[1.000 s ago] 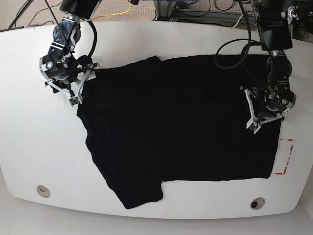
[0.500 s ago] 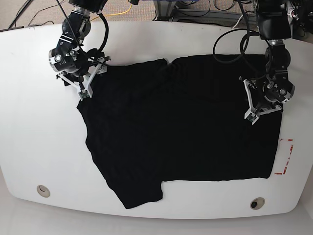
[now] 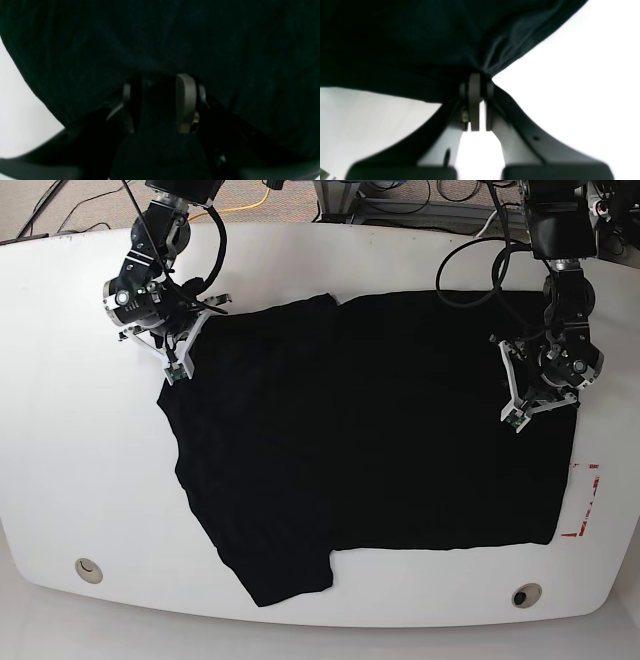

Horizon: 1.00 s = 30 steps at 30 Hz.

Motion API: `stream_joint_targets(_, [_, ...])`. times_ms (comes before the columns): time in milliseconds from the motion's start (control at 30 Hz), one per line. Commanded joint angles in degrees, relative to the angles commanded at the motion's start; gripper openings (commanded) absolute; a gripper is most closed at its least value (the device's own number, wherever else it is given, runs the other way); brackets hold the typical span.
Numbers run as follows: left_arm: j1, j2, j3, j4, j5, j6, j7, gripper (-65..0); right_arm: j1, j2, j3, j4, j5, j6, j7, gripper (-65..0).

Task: Layout the t-shirt on the table in an organized manner, then fold the t-shirt properly
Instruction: 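Drag the shirt body with the right gripper toward its sleeve side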

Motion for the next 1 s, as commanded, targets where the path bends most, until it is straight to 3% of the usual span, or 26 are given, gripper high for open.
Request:
stream_joint_targets(267, [0.6,0.0,0.0,0.1,0.1,0.0,0.0,-43.9,2.3,0.0,-0.1,3.7,0.2,0.0,-8.4,-65.0])
stream_joint_targets(400, [1.1,0.0,0.0,0.1,0.2,0.0,0.0,-43.9,4.0,-0.5,-0.2,3.6,0.4,0.0,-8.5,-65.0])
stream_joint_targets(700, [1.9,-0.1,0.0,0.1,0.4,0.0,0.0,-43.9,11.6,-5.3,-0.4,2.5,0.4,0.0,-8.6,-65.0])
stream_joint_targets(900, [1.9,0.0,0.0,0.1,0.4,0.0,0.0,-43.9,16.3,-6.1,-5.3,-3.4,0.4,0.0,-7.8,-65.0])
stream_joint_targets(1000, [1.9,0.0,0.0,0.1,0.4,0.0,0.0,-43.9,18.1,-6.6,-5.8,-6.7,0.4,0.0,-5.1,-64.8])
